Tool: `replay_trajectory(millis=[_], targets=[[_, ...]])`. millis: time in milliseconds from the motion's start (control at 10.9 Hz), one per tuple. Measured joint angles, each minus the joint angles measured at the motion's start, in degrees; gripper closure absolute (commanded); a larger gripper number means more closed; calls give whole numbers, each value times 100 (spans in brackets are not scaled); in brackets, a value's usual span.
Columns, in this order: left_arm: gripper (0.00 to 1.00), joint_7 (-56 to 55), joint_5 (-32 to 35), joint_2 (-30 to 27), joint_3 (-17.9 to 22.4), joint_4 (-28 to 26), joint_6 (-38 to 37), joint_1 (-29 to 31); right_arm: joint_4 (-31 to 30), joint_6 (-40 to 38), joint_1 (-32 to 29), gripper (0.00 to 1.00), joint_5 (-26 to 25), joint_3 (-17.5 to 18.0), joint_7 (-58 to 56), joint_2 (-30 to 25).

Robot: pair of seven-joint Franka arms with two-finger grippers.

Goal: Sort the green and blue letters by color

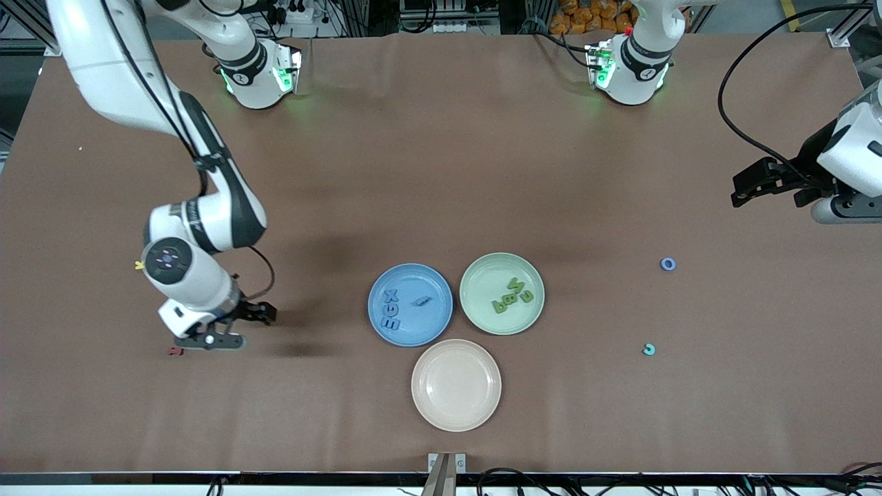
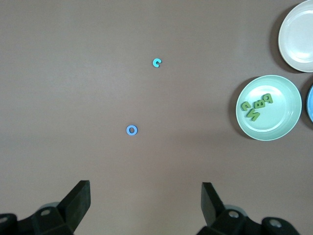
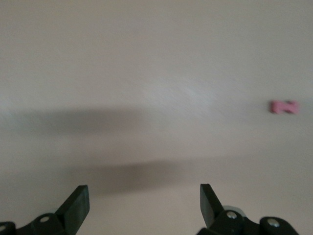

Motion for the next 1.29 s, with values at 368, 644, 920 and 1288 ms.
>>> replay_trajectory(millis=[368,644,920,1288], targets=[[0,0,0,-4,0,-11,0,1,-1657,43,-448,0,-2,404,-137,-1466],[0,0,0,-5,0,-18,0,2,-2302,31,-475,0,-2,474,-137,-2356],[0,0,0,-4,0,-23,0,3,-2452,-242,-495,0,272,522,-150,-2918],[0,0,0,-4,0,-28,0,3,-1787,-1469,-501,0,840,554,-565,-3309]])
